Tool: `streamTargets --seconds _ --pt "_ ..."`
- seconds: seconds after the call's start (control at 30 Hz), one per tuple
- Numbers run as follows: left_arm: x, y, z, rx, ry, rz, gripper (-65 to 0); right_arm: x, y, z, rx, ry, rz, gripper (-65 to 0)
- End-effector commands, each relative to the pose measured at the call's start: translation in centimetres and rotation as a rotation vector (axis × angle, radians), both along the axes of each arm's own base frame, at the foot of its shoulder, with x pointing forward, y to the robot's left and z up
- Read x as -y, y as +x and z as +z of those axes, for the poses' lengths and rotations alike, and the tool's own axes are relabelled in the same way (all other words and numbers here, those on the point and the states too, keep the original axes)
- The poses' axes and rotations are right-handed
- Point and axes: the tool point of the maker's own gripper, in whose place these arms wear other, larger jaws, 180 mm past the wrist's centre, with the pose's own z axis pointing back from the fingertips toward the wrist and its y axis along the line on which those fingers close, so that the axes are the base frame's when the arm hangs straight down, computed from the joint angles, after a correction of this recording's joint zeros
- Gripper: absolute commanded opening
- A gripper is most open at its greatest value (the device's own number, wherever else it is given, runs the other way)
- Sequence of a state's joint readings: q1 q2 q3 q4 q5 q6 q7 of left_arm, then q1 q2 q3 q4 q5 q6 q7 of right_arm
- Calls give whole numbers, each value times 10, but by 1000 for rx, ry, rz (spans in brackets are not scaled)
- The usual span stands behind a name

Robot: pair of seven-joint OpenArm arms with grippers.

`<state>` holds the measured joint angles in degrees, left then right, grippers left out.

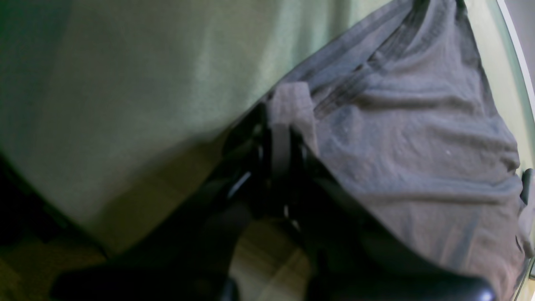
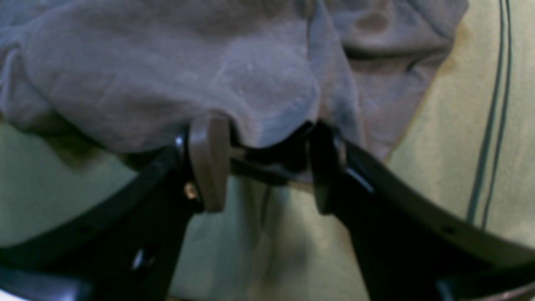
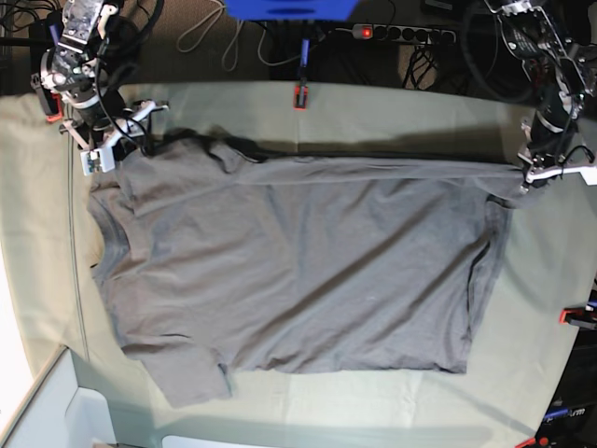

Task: Layout the t-shirt on the table in an organized manner, then fold the t-shirt properly
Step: 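Grasp the shirt side edge near the collar with the right gripper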

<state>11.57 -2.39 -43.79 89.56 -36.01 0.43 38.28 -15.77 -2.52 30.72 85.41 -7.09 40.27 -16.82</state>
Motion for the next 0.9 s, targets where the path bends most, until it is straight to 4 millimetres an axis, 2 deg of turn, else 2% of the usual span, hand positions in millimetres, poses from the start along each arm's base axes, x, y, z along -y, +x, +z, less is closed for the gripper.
streamTargets --seconds 0.0,0.27,0.4,0.63,0.73,0.83,0.87 --pt "-8 6 13 40 34 6 -649 5 7 9 42 -3 -9 -328" --pt "-8 6 13 41 35 6 -649 3 13 12 55 0 -5 -330" --pt "-9 6 13 41 38 7 -649 4 22 17 76 -1 -8 -340" --pt "-9 7 14 42 38 7 -649 4 29 20 91 -3 -5 -460" --pt "-9 12 16 51 34 6 -649 4 29 20 91 -4 -7 -539" --pt "-9 13 17 53 36 7 -649 5 28 20 87 -5 -8 -644" --pt "-9 13 17 53 36 7 -649 5 26 19 85 -7 -7 -650"
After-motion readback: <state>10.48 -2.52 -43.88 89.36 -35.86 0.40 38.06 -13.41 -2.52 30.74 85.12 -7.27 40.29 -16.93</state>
